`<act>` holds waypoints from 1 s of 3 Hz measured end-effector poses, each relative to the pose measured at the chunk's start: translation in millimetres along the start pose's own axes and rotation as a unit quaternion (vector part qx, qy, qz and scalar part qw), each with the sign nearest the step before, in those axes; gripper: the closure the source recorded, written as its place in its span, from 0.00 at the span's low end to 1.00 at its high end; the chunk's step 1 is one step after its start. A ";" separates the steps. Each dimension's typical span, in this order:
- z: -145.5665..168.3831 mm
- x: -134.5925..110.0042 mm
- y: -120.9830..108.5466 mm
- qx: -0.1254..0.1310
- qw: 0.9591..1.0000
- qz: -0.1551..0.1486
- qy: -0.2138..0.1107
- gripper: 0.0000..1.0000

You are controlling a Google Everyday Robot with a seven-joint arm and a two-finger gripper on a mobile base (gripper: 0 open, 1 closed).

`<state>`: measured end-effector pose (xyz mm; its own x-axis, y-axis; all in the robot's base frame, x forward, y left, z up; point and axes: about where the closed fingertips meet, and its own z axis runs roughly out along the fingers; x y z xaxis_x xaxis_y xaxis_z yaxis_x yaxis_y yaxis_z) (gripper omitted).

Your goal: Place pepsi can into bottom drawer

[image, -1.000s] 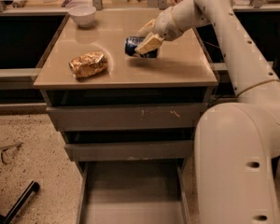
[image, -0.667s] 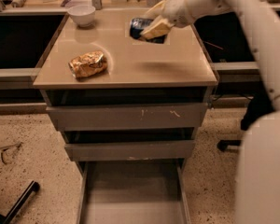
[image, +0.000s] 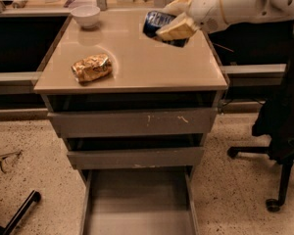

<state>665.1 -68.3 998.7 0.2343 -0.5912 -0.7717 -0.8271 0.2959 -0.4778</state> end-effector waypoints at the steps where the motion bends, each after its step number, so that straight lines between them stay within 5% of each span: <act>1: 11.5 22.7 30.8 -0.027 0.999 0.013 0.015 1.00; 3: 16.2 29.1 45.6 -0.036 0.999 0.025 0.014 1.00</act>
Offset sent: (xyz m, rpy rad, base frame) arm -0.0145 0.0007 -0.0327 -0.0202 0.0529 0.0099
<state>642.4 -59.8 947.6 0.1781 -0.5978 -0.7816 -0.8724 0.2715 -0.4064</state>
